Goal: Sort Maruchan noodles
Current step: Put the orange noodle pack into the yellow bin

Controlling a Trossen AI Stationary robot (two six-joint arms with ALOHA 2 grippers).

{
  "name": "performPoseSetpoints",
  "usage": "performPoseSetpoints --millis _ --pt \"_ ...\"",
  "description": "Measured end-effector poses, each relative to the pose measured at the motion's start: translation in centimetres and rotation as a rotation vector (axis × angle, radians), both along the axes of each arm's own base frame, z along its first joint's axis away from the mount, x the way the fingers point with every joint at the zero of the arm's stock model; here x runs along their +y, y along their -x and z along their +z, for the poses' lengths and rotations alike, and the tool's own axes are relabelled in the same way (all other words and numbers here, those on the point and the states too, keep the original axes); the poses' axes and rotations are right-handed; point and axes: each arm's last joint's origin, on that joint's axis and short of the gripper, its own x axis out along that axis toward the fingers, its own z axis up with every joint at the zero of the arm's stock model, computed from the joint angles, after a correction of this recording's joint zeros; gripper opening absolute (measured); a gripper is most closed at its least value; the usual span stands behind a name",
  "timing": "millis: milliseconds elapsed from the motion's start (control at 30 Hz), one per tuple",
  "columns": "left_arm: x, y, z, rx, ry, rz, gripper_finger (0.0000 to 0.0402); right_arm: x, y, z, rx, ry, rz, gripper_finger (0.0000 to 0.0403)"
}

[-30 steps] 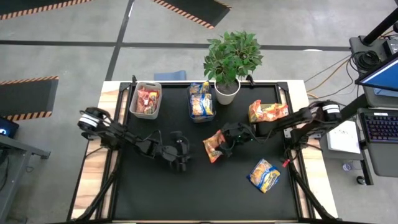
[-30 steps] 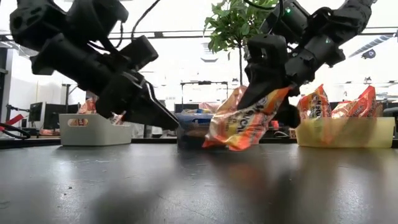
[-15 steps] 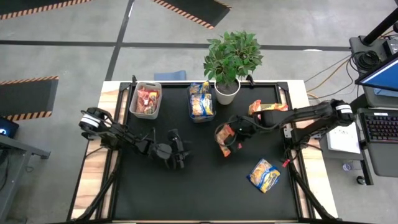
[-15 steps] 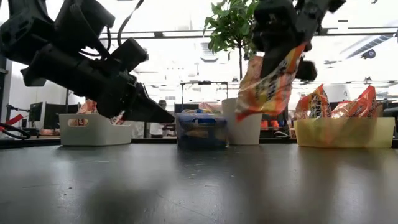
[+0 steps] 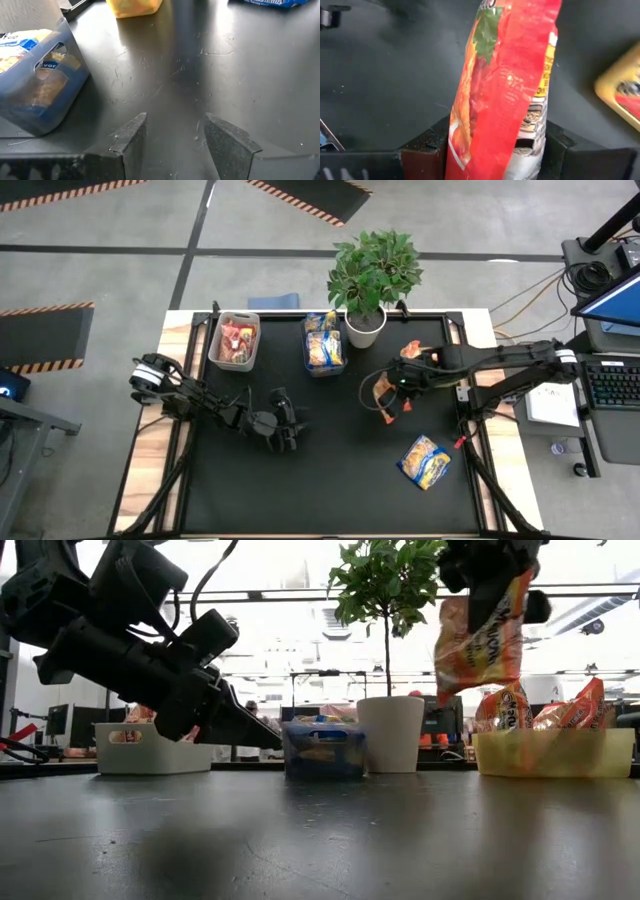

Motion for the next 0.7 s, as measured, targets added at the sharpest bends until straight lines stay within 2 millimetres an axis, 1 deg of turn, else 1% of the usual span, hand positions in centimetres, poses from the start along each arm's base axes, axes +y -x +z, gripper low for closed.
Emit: performPoseSetpoints --millis 267,500,600,700 --pt "0.0 0.0 0.0 -0.002 0.003 0.001 0.0178 -0.3 4.5 0.3 0.022 -0.020 -0.103 0.0180" --pt "0.0 0.0 0.0 -0.004 0.004 0.001 0.0178 -1.2 9.0 1.2 0.051 0.006 -0.267 0.0180" --pt "0.0 0.0 0.1 -0.005 0.002 0.001 0.0178 -1.6 10.2 1.7 0.027 0.013 -0.309 0.0180" --pt "0.0 -0.2 0.2 -0.010 0.002 0.000 0.0178 -2.1 10.7 2.1 -0.002 0.020 -0.338 0.0180"
